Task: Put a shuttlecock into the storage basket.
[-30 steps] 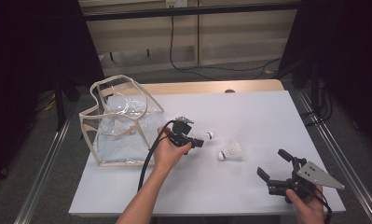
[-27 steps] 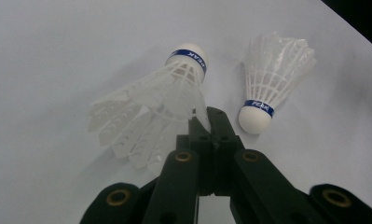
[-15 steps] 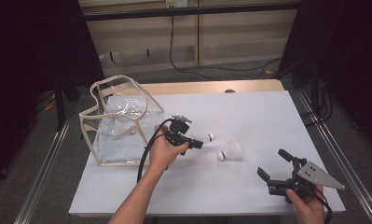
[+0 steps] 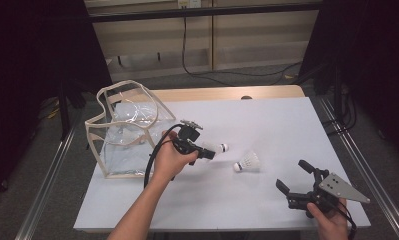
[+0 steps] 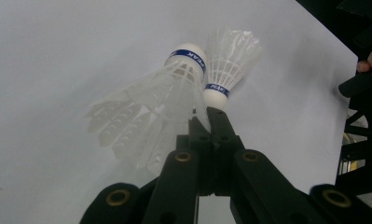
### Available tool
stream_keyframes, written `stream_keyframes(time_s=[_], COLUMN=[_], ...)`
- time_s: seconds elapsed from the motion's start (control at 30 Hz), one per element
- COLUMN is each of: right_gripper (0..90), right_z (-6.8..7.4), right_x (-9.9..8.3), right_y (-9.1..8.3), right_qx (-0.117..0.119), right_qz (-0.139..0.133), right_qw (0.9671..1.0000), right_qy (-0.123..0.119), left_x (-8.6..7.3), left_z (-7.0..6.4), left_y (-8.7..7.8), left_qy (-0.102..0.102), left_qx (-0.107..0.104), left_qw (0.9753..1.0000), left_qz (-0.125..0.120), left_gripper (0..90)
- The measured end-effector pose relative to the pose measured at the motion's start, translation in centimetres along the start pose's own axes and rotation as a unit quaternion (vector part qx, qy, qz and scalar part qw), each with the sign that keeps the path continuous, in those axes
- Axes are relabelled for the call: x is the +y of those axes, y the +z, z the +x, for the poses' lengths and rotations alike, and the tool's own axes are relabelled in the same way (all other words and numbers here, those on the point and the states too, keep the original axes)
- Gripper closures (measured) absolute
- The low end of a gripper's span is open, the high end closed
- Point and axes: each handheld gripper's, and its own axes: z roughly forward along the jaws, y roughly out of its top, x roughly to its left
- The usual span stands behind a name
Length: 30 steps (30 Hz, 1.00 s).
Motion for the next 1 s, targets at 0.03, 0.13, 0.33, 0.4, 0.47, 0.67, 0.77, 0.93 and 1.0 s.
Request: stream_keyframes(time_s=[0.03,0.13,0.33,0.4,0.47,0.67,0.77,0.93,1.0], right_gripper=[0.8,0.8,0.8,0.8,0.8,0.8,0.8,0.8,0.8], right_z=[0.0,0.0,0.0,0.0,0.0,0.0,0.0,0.0,0.0], right_x=[0.0,0.0,0.0,0.0,0.0,0.0,0.0,0.0,0.0], right_y=[0.0,0.0,0.0,0.0,0.0,0.0,0.0,0.0,0.0], right_qx=[0.001,0.001,0.0,0.0,0.0,0.0,-0.001,0.0,0.0], right_qz=[0.001,0.001,0.0,0.0,0.0,-0.001,0.0,0.0,-0.001], right_qw=[1.0,1.0,1.0,1.0,1.0,1.0,1.0,1.0,1.0], right_qy=[0.0,0.0,0.0,0.0,0.0,0.0,0.0,0.001,0.001], left_x=[0.1,0.2,0.5,0.5,0.6,0.9,1.0,1.2,1.3], left_z=[-0.1,-0.2,-0.4,-0.4,-0.5,-0.6,-0.6,-0.8,-0.8], left_y=[-0.2,-0.5,-1.2,-1.4,-1.6,-1.8,-1.9,-2.2,-2.3], left_qy=[0.001,0.003,0.004,0.005,0.007,0.01,0.009,0.013,0.014], left_qx=[0.004,0.003,0.002,0.005,0.004,0.005,0.0,0.001,-0.001], left_qw=[1.0,1.0,1.0,0.9999,0.9999,0.9998,0.9999,0.9998,0.9997], left_qz=[0.003,0.006,0.006,0.008,0.008,0.014,0.011,0.018,0.018], left_gripper=[90.0,90.0,90.0,90.0,90.0,90.0,90.0,90.0,90.0])
